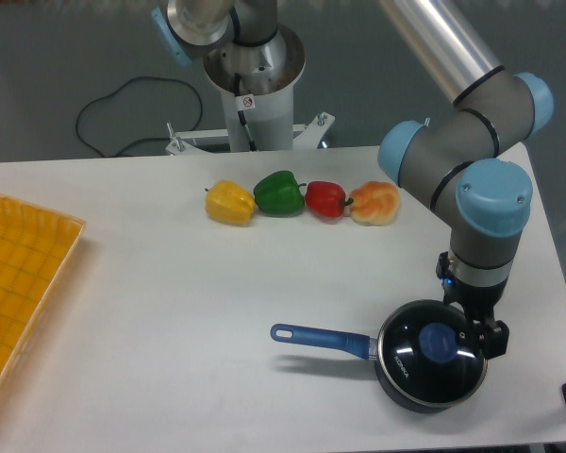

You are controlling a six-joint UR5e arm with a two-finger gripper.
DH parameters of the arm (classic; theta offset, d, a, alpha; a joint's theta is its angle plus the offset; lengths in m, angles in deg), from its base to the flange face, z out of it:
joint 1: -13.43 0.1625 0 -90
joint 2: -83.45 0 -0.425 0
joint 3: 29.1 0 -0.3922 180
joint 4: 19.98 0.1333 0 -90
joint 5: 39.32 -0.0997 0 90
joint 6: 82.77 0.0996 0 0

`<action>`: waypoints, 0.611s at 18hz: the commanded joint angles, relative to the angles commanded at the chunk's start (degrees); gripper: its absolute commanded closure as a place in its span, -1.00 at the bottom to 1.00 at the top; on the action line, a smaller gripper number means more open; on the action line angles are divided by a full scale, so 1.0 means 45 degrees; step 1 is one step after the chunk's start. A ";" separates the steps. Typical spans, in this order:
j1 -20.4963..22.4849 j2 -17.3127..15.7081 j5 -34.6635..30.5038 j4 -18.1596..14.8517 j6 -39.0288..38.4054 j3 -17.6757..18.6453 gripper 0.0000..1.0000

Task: Open the lid
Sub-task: 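Lower the gripper onto the blue knob and close on it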

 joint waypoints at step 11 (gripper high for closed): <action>-0.0236 0.0977 0.0000 -0.2716 -0.1642 -0.1720 -1.00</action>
